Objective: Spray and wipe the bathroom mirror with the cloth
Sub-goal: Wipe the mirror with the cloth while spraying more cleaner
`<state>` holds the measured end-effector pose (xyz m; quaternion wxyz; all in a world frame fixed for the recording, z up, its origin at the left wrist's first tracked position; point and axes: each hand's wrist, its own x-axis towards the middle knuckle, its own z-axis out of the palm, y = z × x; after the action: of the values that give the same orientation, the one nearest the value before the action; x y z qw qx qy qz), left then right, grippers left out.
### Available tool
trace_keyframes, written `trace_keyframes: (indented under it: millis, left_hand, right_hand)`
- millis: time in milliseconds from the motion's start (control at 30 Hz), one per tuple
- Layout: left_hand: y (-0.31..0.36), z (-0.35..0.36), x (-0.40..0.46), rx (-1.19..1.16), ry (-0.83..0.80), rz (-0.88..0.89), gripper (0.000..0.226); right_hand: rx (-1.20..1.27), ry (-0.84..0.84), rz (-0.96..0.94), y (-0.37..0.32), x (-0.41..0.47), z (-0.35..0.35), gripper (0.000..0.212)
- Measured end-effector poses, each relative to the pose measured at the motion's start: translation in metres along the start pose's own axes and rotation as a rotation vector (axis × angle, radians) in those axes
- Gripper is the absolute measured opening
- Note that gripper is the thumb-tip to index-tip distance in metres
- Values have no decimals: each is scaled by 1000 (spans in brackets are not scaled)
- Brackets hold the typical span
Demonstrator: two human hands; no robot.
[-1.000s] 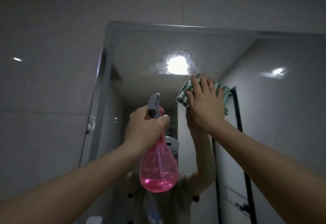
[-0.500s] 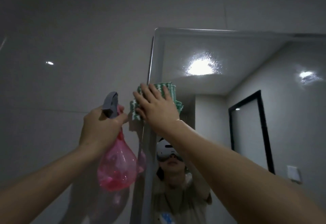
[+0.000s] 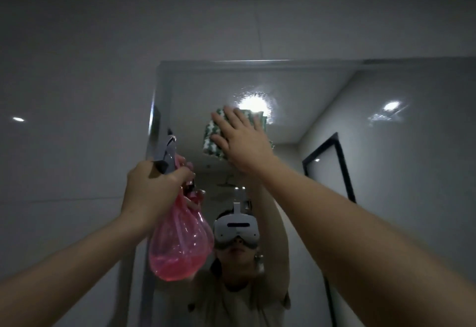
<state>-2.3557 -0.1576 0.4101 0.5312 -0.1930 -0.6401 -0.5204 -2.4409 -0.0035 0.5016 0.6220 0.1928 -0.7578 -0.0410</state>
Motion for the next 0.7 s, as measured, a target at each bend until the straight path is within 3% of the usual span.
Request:
trace_keyframes:
  millis: [167,400,567,700]
  left_hand:
    - [22,63,-21,-91,-122,-35,12]
    - [32,120,-37,-174,-190,-106,10]
    - [26,118,-40,-172,-181,-110,5]
    - [21,89,-26,-152,-193,-87,4]
  right_hand:
    - [7,-1,128,88,-45,-18,55]
    - [-5,20,222,156,-91,-28,53]
    - [-17,43,278,167,-98,-26,54]
    - [5,81,446,139,-79,-22,54]
